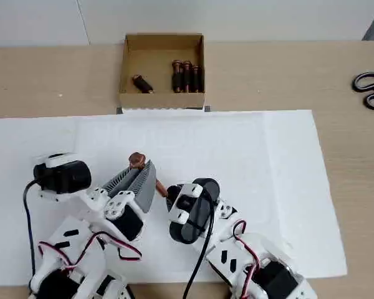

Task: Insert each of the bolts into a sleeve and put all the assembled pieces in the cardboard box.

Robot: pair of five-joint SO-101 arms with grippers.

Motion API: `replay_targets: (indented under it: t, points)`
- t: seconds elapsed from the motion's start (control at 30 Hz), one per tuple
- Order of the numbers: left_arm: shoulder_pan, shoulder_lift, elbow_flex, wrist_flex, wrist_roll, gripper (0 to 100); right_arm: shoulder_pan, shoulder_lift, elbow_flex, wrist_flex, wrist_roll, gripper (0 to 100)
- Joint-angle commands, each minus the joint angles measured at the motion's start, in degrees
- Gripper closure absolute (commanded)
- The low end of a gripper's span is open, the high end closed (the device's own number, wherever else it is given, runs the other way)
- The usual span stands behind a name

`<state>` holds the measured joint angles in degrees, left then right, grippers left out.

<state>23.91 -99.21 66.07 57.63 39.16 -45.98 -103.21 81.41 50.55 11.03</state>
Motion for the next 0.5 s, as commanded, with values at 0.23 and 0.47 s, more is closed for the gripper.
replay_targets:
  t: [0.23, 0.47]
  points:
    - [0.35, -0.35, -0.22, -1.76, 0.26, 99, -3.47, -0.31, -0.7, -1.8, 0.79, 99.6]
    - [0.44, -0.44, 0.92, -1.58, 0.26, 99, -3.38, -0.22, -0.7, -5.49, 0.88, 99.6]
